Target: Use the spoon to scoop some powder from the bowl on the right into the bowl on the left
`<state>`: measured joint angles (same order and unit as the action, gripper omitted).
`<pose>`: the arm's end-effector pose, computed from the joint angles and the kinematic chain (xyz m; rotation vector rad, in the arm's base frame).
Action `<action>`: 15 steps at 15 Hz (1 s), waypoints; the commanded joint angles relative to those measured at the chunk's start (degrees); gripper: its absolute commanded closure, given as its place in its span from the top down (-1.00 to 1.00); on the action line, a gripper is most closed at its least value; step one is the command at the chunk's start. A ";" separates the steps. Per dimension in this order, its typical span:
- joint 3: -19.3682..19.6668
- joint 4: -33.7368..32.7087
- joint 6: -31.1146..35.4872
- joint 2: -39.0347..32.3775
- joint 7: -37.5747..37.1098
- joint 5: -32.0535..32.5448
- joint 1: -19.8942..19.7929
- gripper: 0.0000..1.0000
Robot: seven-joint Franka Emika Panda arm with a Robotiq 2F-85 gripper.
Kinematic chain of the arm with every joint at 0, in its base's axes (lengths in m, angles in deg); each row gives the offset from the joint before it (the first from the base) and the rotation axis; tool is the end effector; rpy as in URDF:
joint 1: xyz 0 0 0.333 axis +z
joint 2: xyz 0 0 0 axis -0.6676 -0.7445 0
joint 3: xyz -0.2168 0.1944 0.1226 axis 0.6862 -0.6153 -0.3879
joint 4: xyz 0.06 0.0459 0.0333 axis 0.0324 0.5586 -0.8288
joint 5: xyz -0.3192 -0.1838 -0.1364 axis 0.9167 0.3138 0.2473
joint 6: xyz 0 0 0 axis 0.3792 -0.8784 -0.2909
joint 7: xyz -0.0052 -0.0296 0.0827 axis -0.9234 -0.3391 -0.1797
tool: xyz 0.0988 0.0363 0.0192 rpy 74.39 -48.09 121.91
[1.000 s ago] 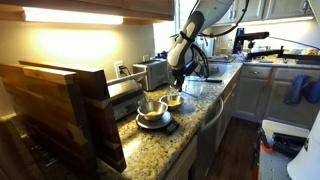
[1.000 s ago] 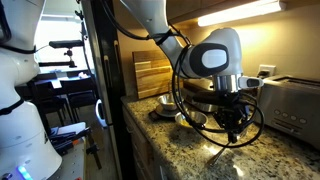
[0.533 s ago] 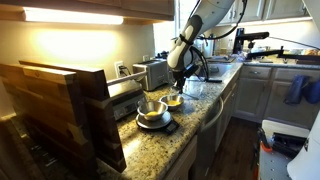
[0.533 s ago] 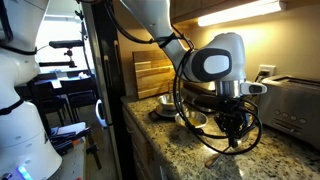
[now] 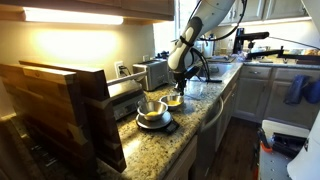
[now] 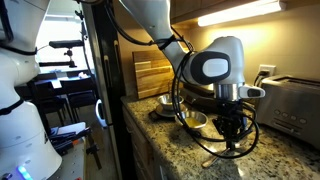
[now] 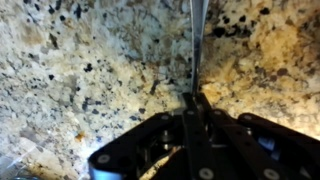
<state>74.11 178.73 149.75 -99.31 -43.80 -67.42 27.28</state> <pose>0.5871 -0.2606 0.2169 2.9376 -0.0400 0.0318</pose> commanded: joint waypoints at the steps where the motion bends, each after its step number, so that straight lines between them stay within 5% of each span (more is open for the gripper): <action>1: 0.53 2.98 -0.28 2.01 -1.70 0.19 0.03 -0.94; 5: 0.56 4.07 -0.13 2.76 -2.05 0.18 0.10 -0.94; 7: 0.70 4.67 -0.21 3.75 -2.24 0.63 0.46 -0.34; 15: -0.05 7.18 -2.21 8.92 -0.52 0.42 0.52 0.66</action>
<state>74.26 181.22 149.51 -96.29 -44.83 -67.28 27.62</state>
